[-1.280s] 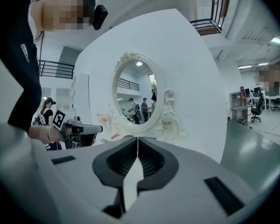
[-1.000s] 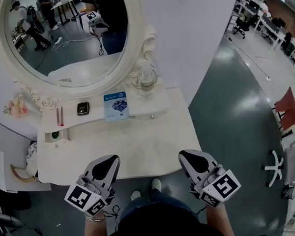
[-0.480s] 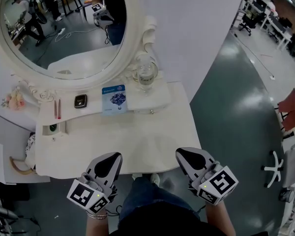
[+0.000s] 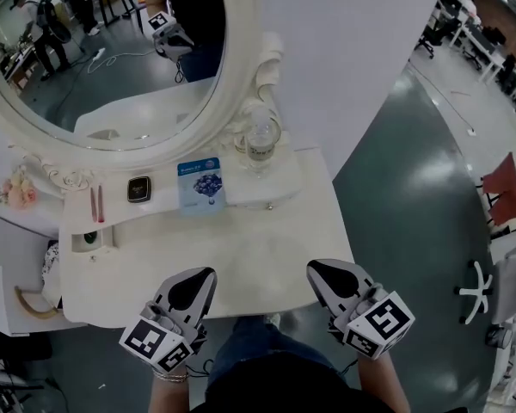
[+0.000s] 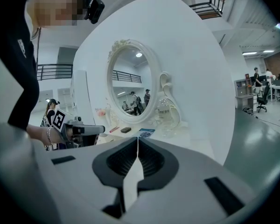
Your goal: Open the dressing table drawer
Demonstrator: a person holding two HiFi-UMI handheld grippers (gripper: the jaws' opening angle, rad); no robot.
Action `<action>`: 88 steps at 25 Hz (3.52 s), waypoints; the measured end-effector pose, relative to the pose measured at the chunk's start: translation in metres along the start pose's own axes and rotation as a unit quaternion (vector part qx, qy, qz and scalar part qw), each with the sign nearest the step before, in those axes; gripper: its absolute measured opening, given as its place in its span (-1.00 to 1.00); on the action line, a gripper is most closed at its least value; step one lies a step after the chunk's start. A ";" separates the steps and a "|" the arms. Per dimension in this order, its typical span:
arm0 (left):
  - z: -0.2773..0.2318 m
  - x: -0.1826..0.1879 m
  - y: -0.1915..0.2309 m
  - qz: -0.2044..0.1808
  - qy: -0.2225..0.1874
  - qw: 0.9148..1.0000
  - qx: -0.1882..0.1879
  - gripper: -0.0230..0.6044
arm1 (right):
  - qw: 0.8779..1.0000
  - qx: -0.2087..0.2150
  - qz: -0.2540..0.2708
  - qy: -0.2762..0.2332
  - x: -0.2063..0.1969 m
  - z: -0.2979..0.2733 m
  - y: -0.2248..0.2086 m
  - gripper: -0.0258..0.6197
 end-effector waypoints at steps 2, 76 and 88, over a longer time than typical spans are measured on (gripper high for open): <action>-0.007 0.001 0.008 0.000 0.003 1.000 -0.008 -0.87 | 1.000 -0.005 -0.004 -0.002 0.001 -0.006 -0.002 -0.86; -0.098 -0.061 0.057 0.016 0.087 0.996 -0.008 -0.87 | 0.993 0.015 -0.007 0.114 -0.026 -0.128 -0.077 -0.85; -0.111 -0.079 0.080 0.023 0.103 0.994 0.006 -0.86 | 0.990 0.015 -0.024 0.136 -0.052 -0.149 -0.086 -0.85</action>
Point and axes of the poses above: the fingertips, and each gripper's own axes: z backward along the fingers, y to its left, x out of its top, the point moved 6 cm from there along z, backward along the fingers, and after that the axes turned 5 degrees about x, right-handed, at the moved point
